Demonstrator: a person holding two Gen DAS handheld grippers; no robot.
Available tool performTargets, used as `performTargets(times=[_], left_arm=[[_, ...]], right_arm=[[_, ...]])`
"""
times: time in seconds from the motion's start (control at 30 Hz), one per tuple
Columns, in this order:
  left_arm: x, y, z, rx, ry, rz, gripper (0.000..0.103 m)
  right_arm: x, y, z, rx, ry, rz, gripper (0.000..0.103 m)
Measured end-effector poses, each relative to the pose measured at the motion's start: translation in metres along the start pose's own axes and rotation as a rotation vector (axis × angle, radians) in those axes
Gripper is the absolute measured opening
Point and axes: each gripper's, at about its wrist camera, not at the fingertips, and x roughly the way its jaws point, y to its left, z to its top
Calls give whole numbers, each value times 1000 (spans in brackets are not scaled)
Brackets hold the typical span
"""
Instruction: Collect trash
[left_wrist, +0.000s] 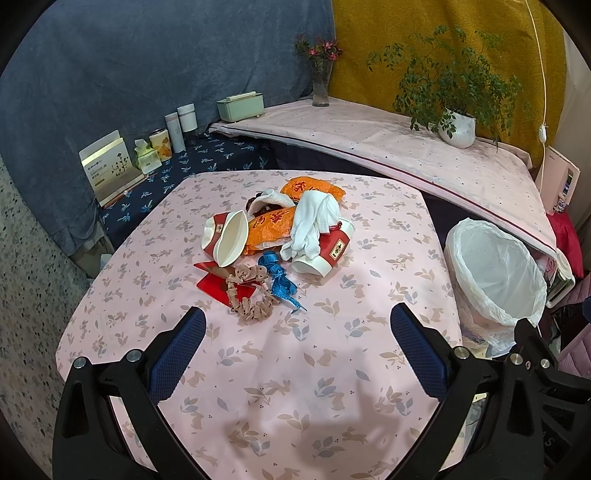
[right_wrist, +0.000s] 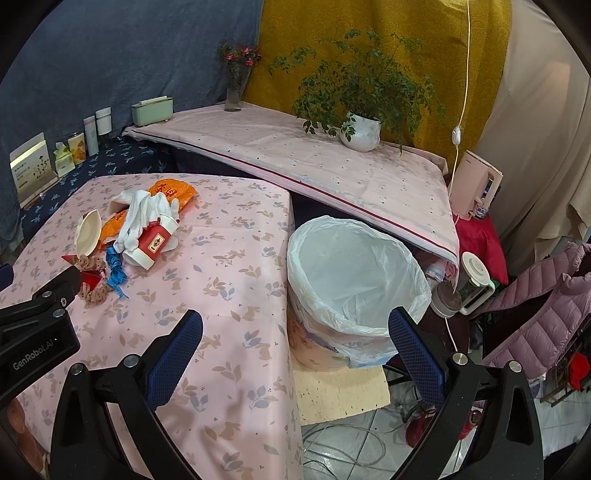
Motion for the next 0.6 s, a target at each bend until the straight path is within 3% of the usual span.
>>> performTargets(times=[0.6], left_arm=[[1,0,0,-2,3,-5,96]], right_arm=[[0,-3,3,12,-3,-8,96]])
